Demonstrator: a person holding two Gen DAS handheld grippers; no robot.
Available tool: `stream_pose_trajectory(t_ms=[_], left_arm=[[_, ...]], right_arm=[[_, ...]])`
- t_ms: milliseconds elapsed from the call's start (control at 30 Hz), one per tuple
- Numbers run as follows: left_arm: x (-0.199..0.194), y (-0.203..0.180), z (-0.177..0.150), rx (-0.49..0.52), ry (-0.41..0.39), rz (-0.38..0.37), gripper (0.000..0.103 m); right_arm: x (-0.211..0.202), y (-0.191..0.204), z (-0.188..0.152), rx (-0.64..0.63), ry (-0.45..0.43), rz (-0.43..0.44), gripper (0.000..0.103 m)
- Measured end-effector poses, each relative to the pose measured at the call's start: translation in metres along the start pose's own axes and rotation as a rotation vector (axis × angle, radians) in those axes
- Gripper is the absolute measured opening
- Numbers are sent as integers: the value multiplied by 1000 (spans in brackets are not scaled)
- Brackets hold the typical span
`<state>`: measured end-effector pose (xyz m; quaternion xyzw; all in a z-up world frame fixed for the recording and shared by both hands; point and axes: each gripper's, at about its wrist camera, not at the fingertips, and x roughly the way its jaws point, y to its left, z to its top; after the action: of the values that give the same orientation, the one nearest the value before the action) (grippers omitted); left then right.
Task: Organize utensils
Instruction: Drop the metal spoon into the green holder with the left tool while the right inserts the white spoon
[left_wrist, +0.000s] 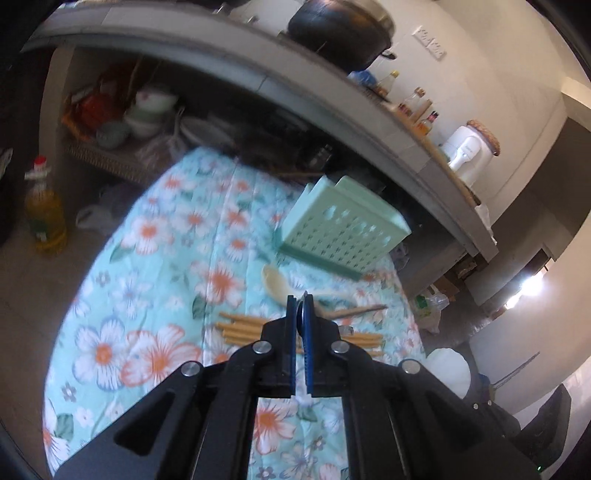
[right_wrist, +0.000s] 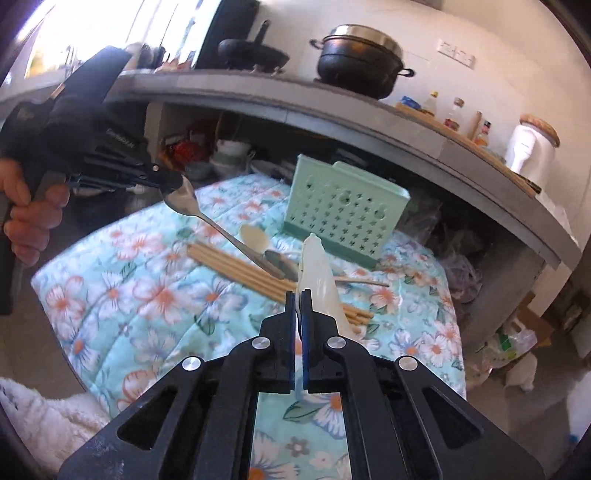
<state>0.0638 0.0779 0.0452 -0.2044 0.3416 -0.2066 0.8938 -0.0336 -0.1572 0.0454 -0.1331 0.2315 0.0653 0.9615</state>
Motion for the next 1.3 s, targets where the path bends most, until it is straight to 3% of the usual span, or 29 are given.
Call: stream_pose_trajectory(t_ms=[133, 267, 533, 633, 800, 933, 1067, 1200, 1300], left_arm=[[-23, -42, 46, 135, -159, 4, 2], [-23, -78, 87, 280, -281, 85, 2], [49, -113, 122, 483, -294, 302, 2], [75, -114, 124, 520, -260, 330, 2], [114, -109, 124, 515, -165, 298, 4], [131, -92, 119, 406, -125, 202, 8], [134, -75, 115, 303, -141, 129, 10], [119, -62, 108, 252, -192, 101, 33], [100, -53, 101, 242, -229, 95, 44]], right_arm=[[-11, -40, 17, 129, -77, 46, 1], [-16, -64, 27, 225, -132, 97, 0], [-13, -89, 32, 310, -180, 142, 0], [-10, -95, 32, 324, -175, 153, 1], [-3, -103, 32, 357, -168, 185, 1], [0, -108, 35, 383, -168, 200, 1], [7, -119, 46, 410, -175, 229, 1], [9, -129, 72, 405, -232, 255, 1], [11, -136, 98, 390, -293, 274, 1]])
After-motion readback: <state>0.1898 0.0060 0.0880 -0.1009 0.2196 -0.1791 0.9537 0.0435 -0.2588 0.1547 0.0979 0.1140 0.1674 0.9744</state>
